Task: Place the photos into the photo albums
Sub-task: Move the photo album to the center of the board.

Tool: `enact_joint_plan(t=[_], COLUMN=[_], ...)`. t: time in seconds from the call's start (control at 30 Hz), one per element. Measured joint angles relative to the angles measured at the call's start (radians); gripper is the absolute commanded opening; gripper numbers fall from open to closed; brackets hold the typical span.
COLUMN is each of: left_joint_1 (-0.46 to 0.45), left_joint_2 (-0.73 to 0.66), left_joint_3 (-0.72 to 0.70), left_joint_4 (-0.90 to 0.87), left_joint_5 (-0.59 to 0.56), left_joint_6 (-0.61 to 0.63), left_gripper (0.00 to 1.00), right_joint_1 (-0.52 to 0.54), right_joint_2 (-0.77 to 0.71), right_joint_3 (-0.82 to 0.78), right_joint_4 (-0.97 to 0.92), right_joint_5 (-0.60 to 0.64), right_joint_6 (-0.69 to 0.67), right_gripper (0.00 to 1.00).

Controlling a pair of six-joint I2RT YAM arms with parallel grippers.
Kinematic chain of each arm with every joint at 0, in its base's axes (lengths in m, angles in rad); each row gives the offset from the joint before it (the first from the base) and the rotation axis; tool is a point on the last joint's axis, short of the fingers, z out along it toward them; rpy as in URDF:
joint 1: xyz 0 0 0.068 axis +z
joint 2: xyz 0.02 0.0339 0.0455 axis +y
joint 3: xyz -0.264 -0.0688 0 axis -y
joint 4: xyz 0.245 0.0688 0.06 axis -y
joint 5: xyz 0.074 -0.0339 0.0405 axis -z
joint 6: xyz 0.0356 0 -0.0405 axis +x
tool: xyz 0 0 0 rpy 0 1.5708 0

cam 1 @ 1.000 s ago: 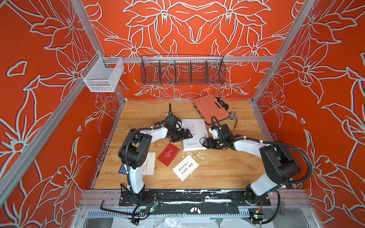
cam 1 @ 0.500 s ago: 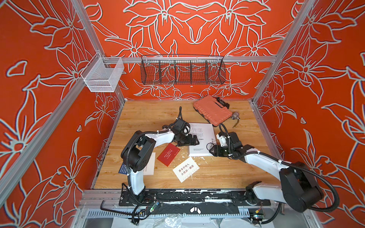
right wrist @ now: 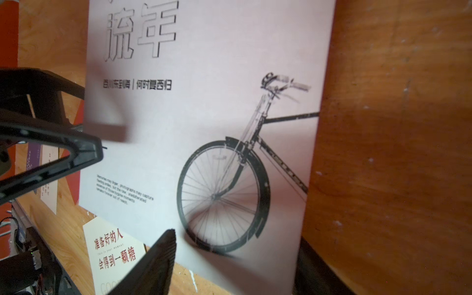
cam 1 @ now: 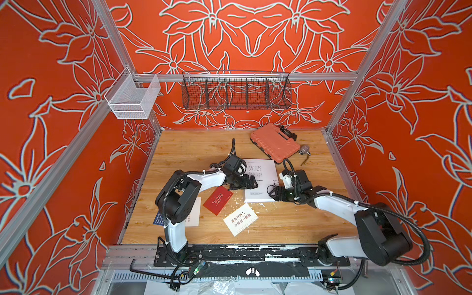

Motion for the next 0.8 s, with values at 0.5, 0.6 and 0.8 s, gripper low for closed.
enact_joint_plan(t=[0.5,0.6,0.8], left_joint_1=[0.004,0.004,0.004], left_joint_2=[-0.002,-0.007,-0.011], left_joint_3=[-0.002,-0.008,-0.014], left_joint_4=[0.007,0.013,0.021], left_joint_5=[-0.029,-0.032,-0.033], left_joint_6=[0.000,0.000,0.000], left_gripper=[0.97,0.97,0.97], right_joint_1=[-0.019,-0.018,-0.018], right_joint_2=[0.085,0.036,0.022], right_joint_3=[0.040,0.040,0.054], right_joint_4=[0.053,0.045,0.051], right_joint_5=[-0.050,-0.064,-0.106], right_joint_6=[0.030,0.029,0.023], right_gripper=[0.56,0.51,0.40])
